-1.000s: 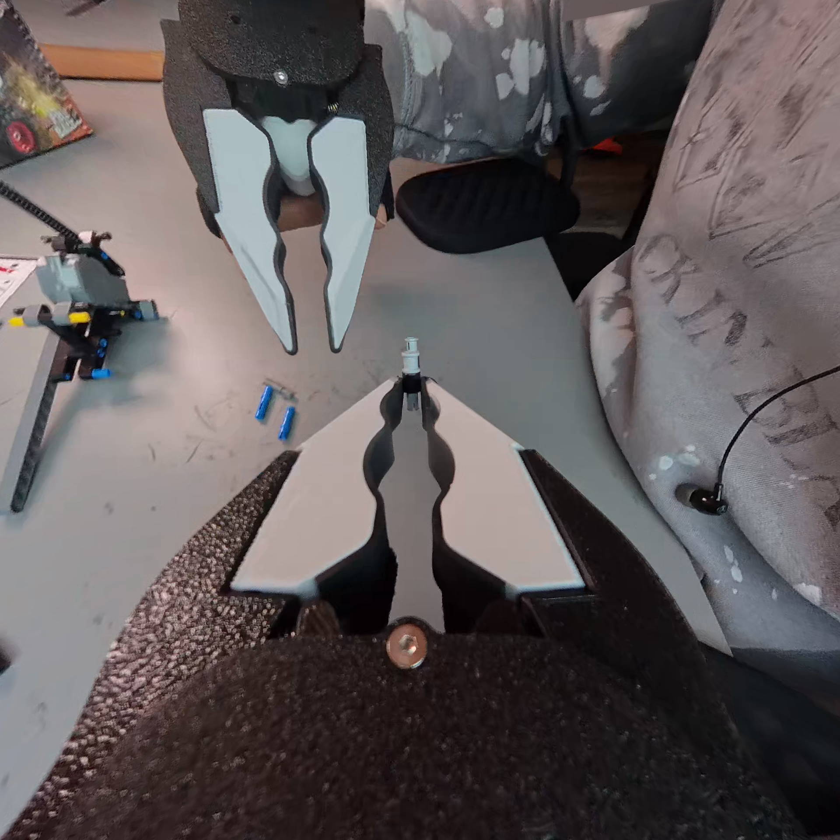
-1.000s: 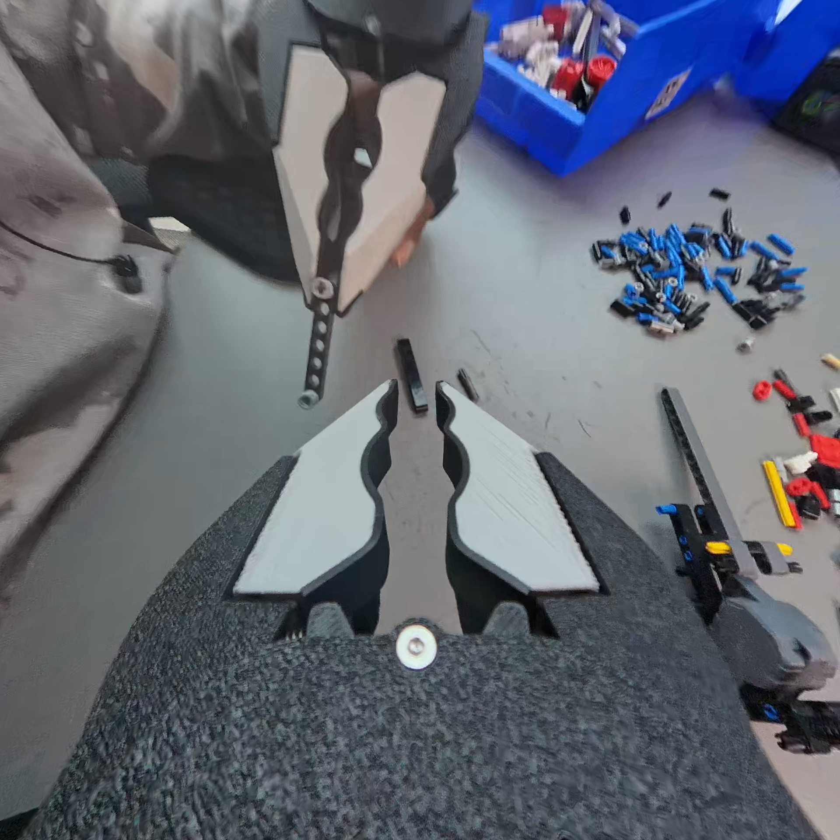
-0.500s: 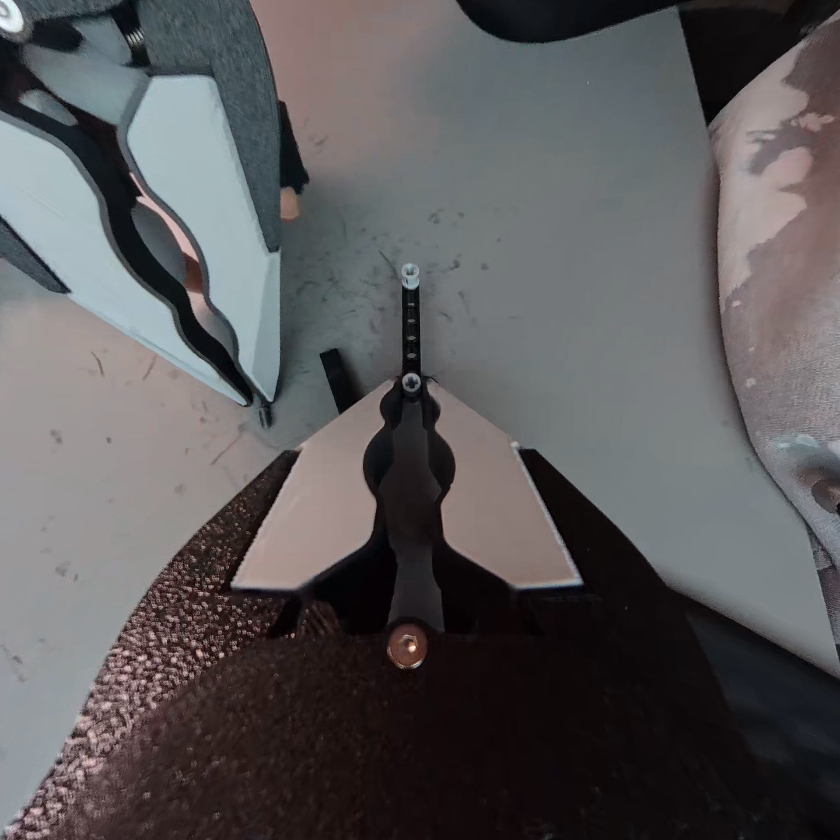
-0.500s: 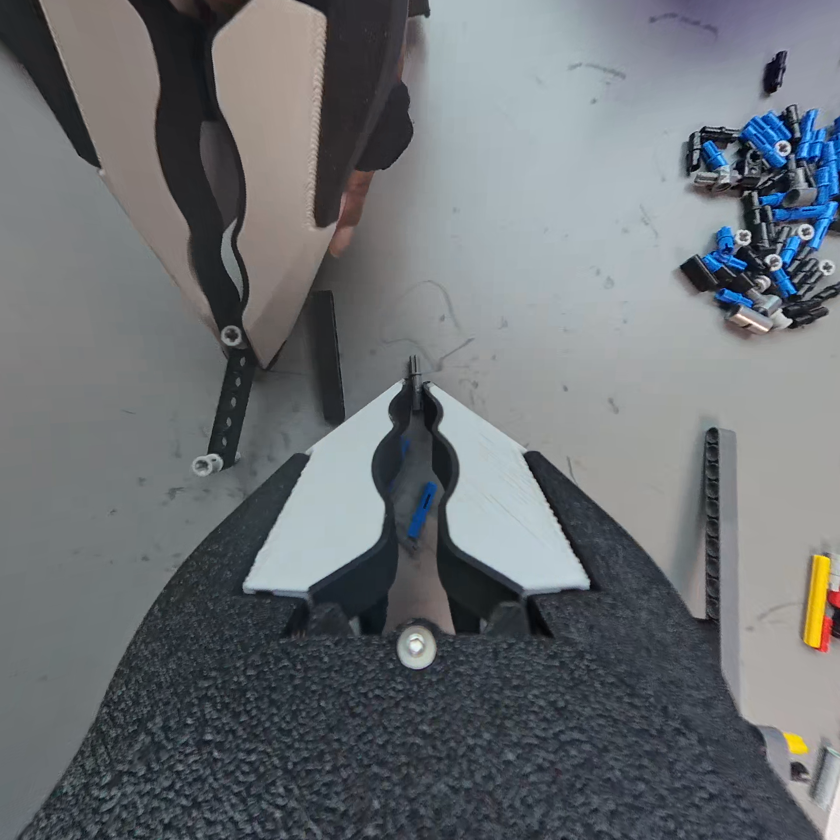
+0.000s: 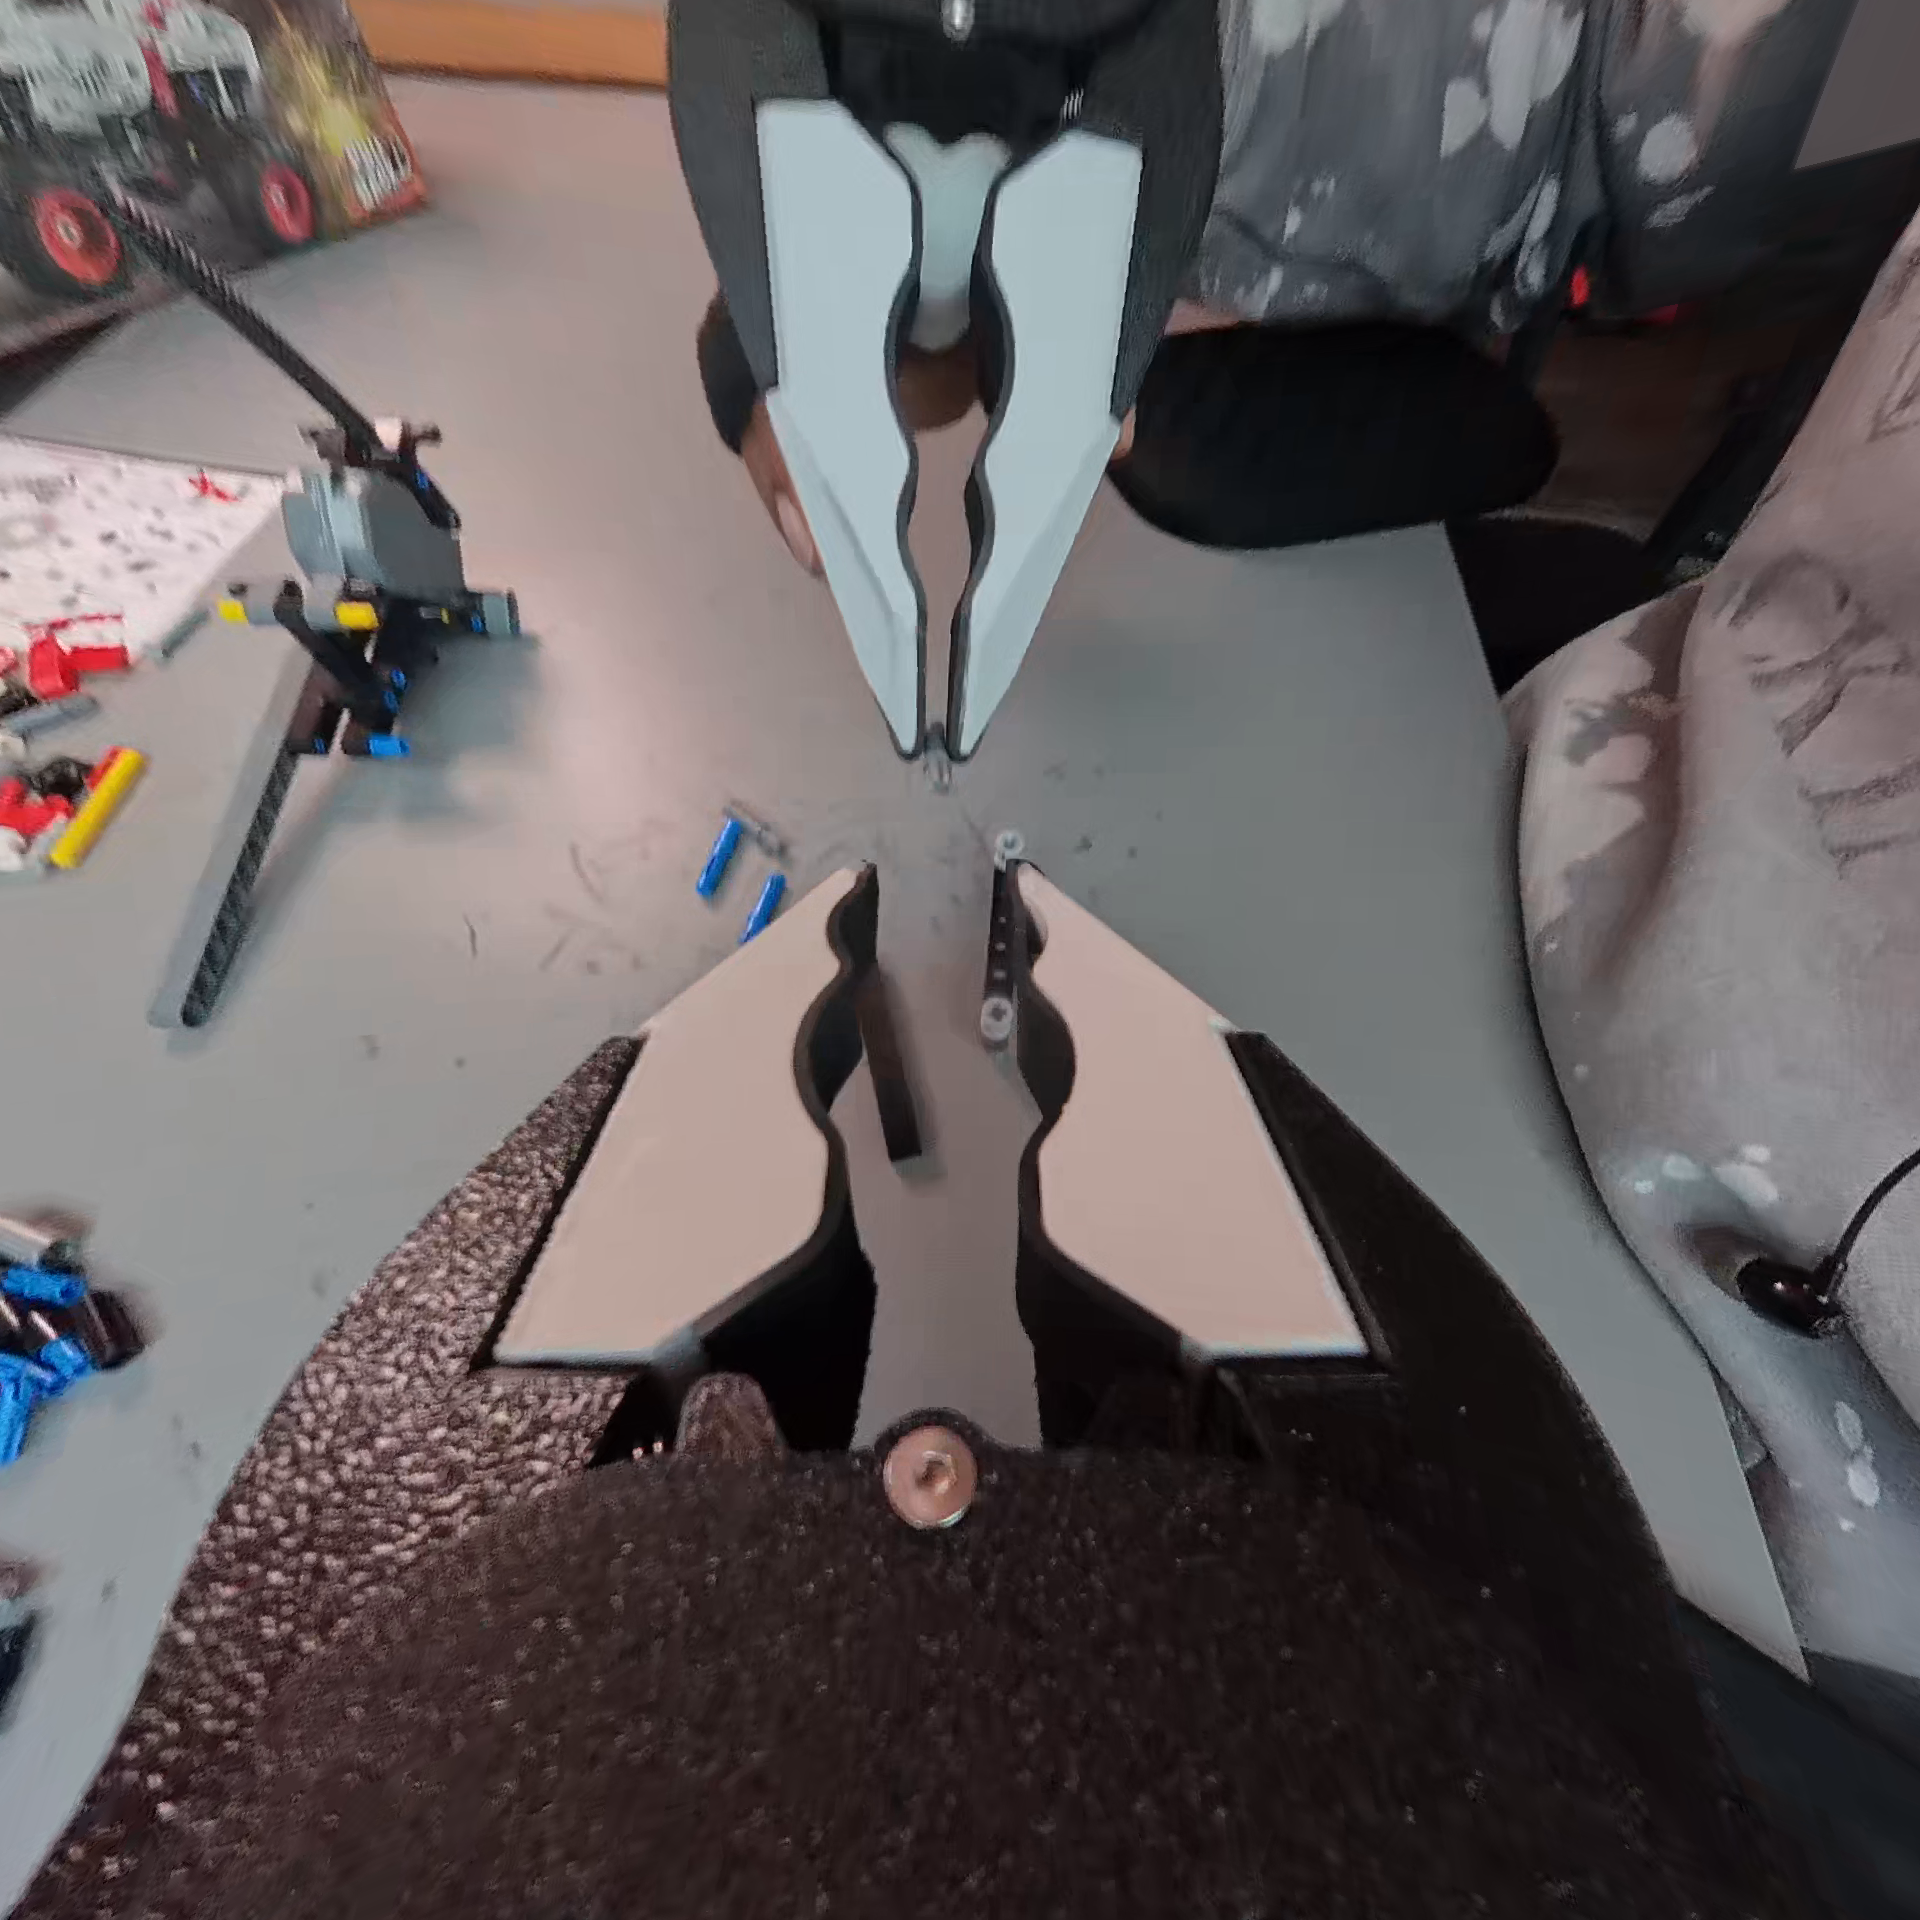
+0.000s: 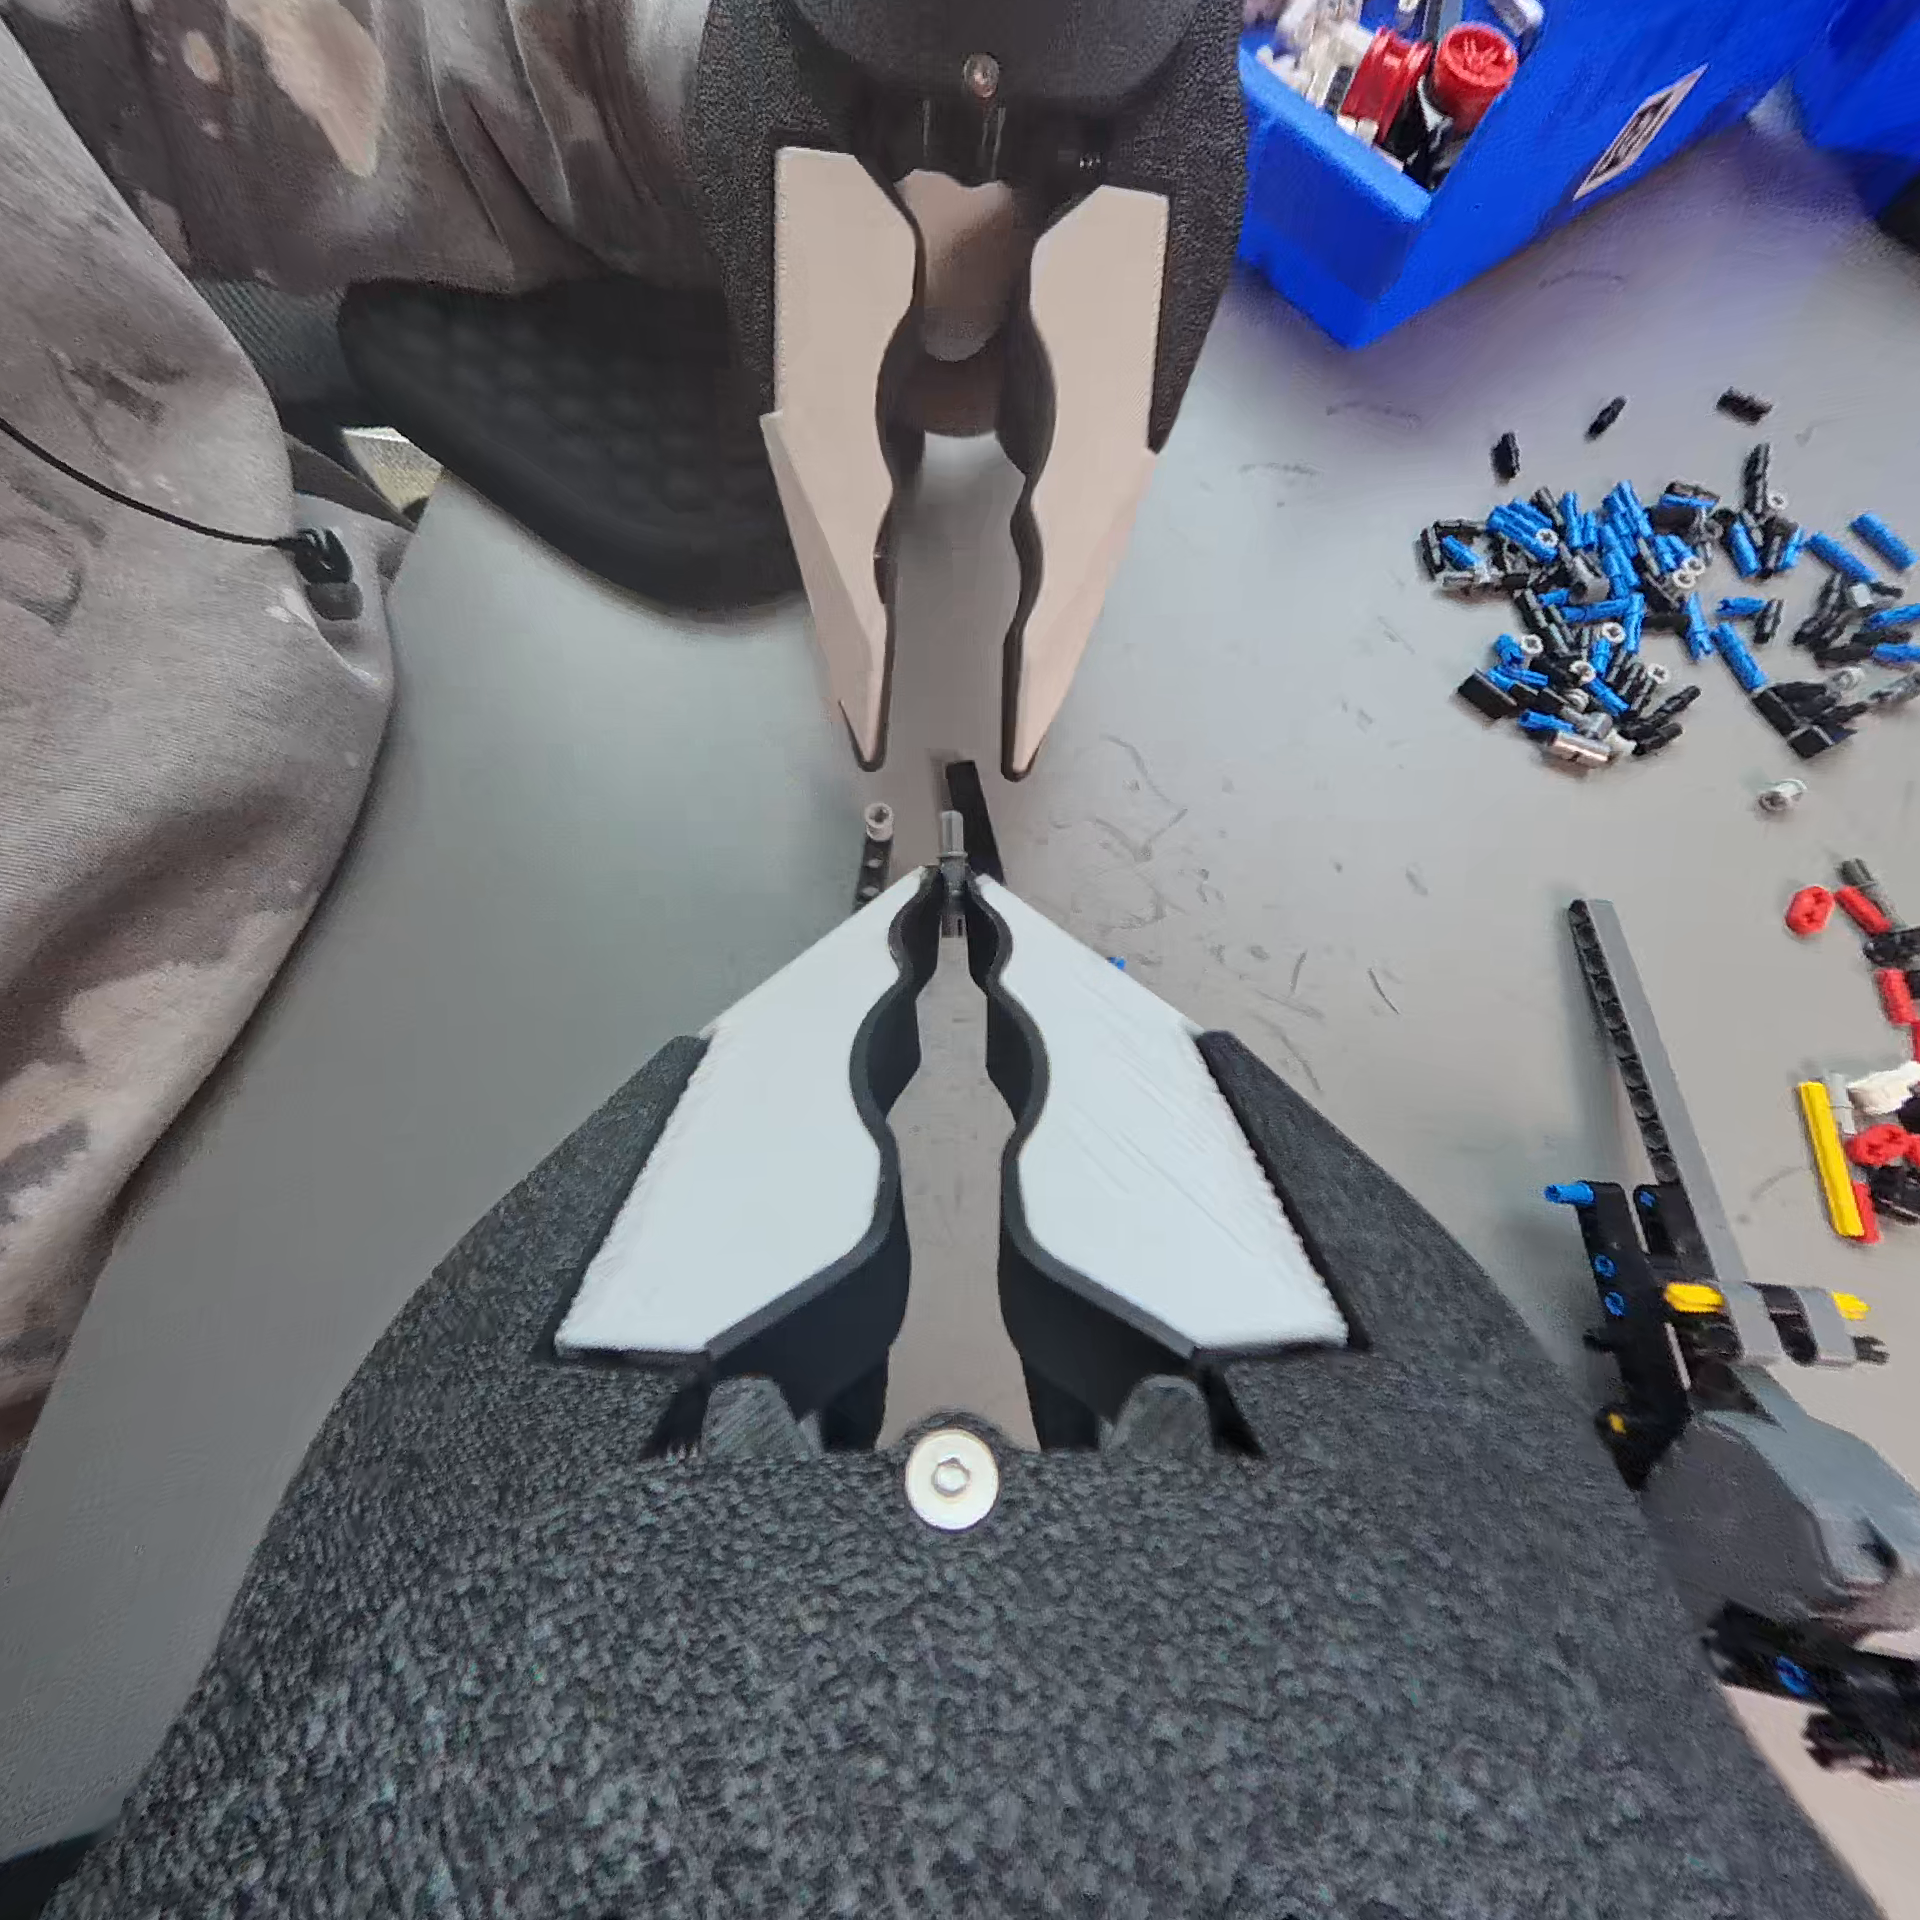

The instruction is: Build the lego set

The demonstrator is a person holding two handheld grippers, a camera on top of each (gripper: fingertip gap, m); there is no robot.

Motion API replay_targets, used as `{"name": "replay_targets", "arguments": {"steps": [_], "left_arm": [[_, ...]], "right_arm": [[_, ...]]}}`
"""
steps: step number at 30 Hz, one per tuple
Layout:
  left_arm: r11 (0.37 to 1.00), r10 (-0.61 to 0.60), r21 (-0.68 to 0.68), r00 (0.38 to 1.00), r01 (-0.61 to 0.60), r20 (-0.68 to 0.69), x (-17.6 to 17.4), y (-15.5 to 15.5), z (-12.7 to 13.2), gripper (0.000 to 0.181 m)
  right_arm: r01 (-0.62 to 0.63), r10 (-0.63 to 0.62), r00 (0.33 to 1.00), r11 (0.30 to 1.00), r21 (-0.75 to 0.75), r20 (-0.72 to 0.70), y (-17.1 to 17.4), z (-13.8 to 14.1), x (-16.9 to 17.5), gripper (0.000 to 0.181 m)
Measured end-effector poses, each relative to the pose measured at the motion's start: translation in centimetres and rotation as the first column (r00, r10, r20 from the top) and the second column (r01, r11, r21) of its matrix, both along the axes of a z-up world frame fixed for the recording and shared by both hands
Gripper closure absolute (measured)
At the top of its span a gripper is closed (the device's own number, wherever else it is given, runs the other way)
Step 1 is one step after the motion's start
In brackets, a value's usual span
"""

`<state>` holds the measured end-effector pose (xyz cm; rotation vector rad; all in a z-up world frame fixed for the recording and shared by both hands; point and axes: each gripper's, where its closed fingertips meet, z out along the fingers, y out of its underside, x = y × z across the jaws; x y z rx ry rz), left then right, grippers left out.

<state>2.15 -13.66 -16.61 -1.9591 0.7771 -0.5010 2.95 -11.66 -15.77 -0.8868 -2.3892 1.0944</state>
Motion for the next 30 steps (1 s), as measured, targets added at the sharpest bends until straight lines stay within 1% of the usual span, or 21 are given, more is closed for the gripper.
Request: {"name": "replay_targets", "arguments": {"steps": [1,3,5,9,13,16,18,20,30], "left_arm": [[0.999,-0.007,0.046,1.0,0.007,0.011,0.5,0.1,0.9,0.16],[0.995,-0.014,0.097,1.0,0.015,-0.008,1.3,0.3,1.7,0.165],[0.995,-0.042,0.09,0.999,0.042,0.004,2.1,0.1,1.9,0.173],[0.997,-0.047,0.068,0.999,0.048,-0.023,2.3,0.0,1.1,0.175],[0.994,-0.054,0.092,0.998,0.053,0.015,2.4,-0.2,2.0,0.175],[0.985,-0.074,0.162,0.99,0.053,0.122,2.5,-0.5,4.0,0.176],[0.977,-0.092,0.206,0.982,0.056,0.166,2.5,-0.8,5.2,0.176],[0.972,-0.101,0.227,0.979,0.059,0.178,2.6,-0.9,5.6,0.176],[0.965,-0.104,0.259,0.973,0.048,0.208,2.5,-1.0,6.5,0.177]], "right_arm": [[0.004,-0.004,1.0,1.0,-0.004,-0.017,-0.4,0.2,0.2,0.177],[0.011,-0.012,0.999,1.0,-0.009,-0.041,-1.0,0.4,0.4,0.177],[0.006,-0.007,0.999,1.0,-0.01,-0.043,-1.5,0.3,0.7,0.177],[-0.002,0.002,0.998,1.0,-0.008,-0.06,-1.9,0.6,0.8,0.177],[-0.019,0.014,0.994,0.999,-0.046,-0.106,-2.2,1.7,0.9,0.178],[-0.036,0.004,0.98,0.986,-0.16,-0.199,-2.5,3.8,1.0,0.178],[-0.048,-0.007,0.97,0.975,-0.218,-0.243,-2.8,4.8,1.1,0.177],[-0.049,-0.015,0.962,0.972,-0.228,-0.271,-2.9,5.2,1.1,0.174],[-0.057,-0.017,0.959,0.966,-0.252,-0.283,-3.0,5.5,1.1,0.172]]}}
